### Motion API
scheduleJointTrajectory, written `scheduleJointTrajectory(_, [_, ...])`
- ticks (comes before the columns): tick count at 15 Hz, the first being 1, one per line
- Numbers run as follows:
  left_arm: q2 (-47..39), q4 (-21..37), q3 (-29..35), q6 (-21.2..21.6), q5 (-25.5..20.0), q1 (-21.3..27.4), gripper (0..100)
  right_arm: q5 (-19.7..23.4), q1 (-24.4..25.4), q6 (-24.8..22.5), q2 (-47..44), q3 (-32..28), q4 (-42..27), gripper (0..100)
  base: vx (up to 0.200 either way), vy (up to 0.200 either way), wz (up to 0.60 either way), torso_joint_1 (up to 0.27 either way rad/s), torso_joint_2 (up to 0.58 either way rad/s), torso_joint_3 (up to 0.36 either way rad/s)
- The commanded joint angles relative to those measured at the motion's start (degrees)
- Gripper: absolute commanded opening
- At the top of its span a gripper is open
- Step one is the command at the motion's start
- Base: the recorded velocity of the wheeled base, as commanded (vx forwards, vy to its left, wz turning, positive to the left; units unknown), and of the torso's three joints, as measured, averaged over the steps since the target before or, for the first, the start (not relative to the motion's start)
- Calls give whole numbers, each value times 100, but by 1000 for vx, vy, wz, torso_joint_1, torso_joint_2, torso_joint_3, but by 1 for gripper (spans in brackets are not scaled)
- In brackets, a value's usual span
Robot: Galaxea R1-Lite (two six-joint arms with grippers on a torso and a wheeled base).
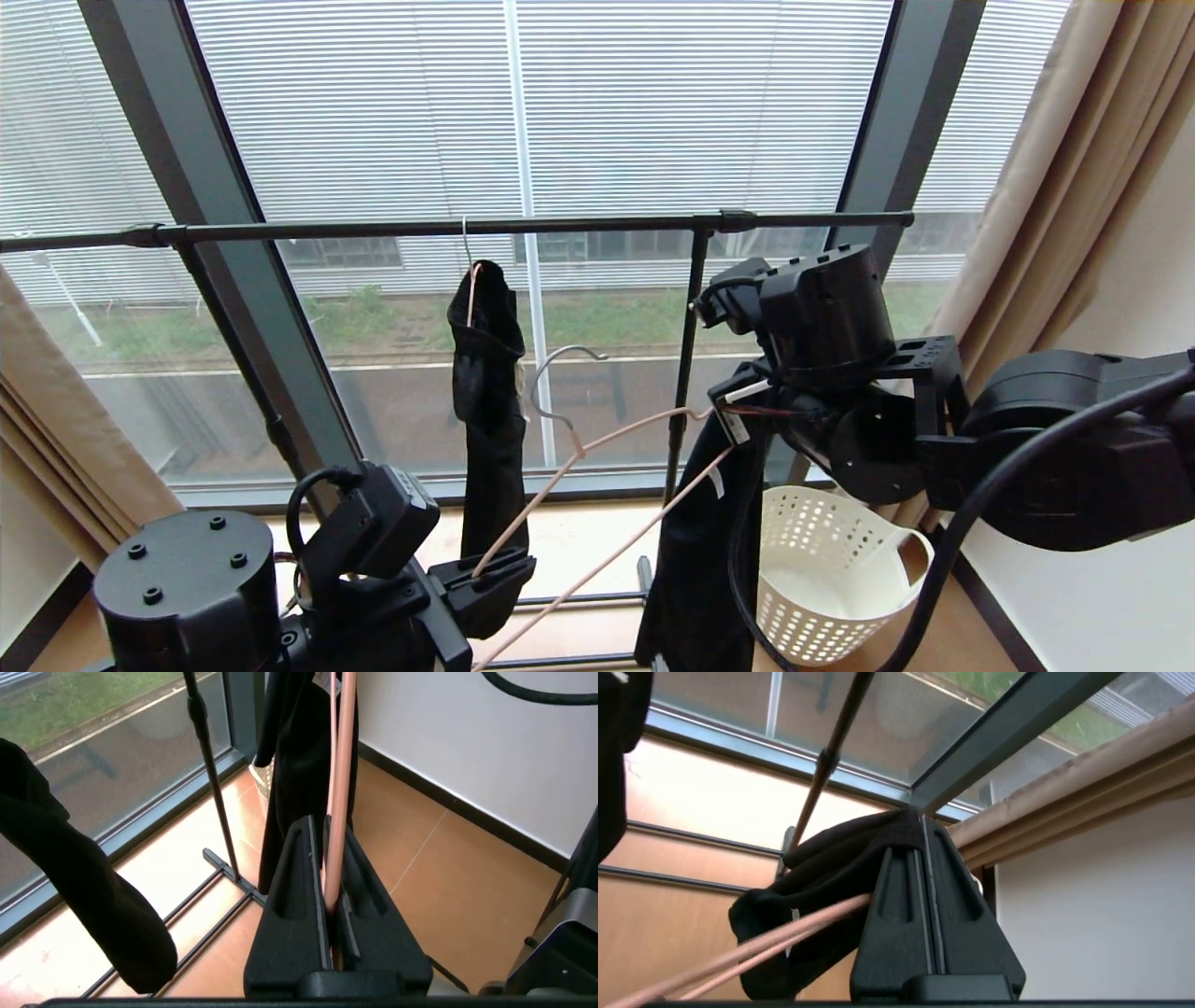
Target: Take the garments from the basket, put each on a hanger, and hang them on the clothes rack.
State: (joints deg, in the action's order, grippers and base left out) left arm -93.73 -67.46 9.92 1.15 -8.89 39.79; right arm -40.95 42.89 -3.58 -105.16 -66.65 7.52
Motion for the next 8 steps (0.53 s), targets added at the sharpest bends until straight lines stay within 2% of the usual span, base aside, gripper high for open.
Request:
scheduleJointTrajectory(1, [-49,-21,36,0,1,-15,0,8,141,-11,136,82,4,0,0,0,0,0,0,0])
scheduleJointTrajectory(4, [-57,-30,80,-194,10,-24,0,17,422,-11,268,178,-5,0,0,0,0,0,0,0])
scheduleJointTrajectory(8, [-66,-30,89,-194,10,-103,0,17,563,-11,435,222,-5,0,0,0,0,0,0,0])
